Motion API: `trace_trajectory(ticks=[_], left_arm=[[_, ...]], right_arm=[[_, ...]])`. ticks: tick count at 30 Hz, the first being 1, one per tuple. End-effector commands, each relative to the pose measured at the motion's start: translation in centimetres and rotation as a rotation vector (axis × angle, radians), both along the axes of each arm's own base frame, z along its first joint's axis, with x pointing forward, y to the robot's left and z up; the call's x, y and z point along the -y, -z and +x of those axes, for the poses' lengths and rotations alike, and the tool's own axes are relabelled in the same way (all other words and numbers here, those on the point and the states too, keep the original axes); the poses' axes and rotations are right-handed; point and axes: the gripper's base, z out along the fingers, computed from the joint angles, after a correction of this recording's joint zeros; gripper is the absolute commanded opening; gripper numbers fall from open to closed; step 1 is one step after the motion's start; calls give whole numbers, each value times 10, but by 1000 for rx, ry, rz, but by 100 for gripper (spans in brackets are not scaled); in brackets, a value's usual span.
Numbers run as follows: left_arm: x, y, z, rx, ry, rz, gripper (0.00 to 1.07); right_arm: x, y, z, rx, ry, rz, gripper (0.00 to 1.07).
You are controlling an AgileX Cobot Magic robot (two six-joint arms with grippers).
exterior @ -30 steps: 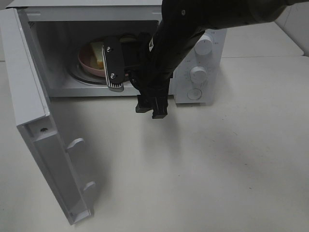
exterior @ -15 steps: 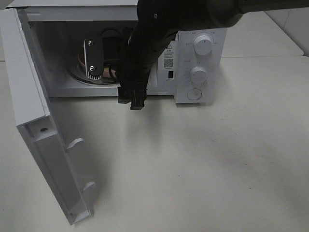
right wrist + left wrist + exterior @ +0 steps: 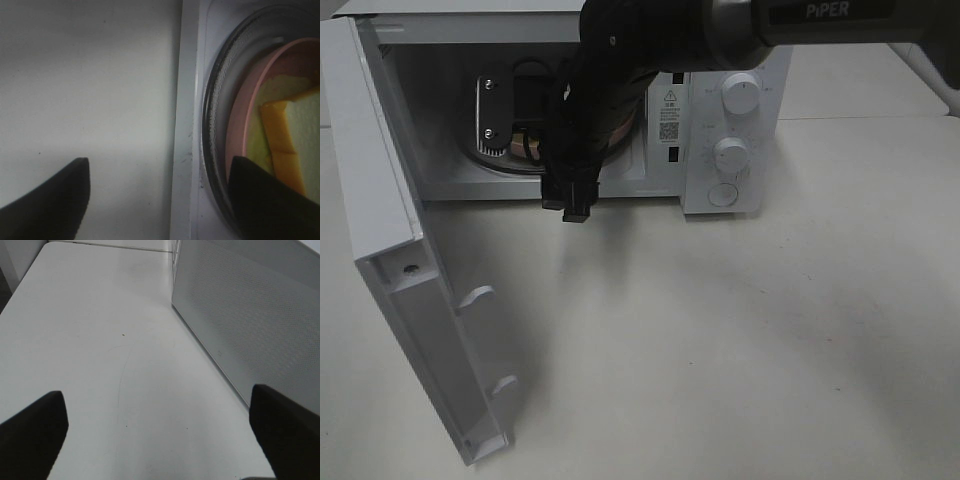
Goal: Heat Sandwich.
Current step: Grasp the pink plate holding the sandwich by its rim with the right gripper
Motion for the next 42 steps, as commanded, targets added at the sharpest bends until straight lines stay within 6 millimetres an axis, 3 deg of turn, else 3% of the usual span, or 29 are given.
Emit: trace_trajectory(ticks=[1, 24, 35, 42], left_arm=[[1, -1, -2, 24, 1, -18, 91], [1, -1, -2, 24, 1, -18, 91], [1, -1, -2, 24, 1, -18, 91], [1, -1, -2, 24, 1, -18, 91]], right_arm=[[0, 2, 7, -7, 18, 16, 74], [14, 7, 35, 65, 91, 106, 68], [2, 8, 50, 41, 124, 138, 68], [15, 8, 60, 43, 153, 139, 67]])
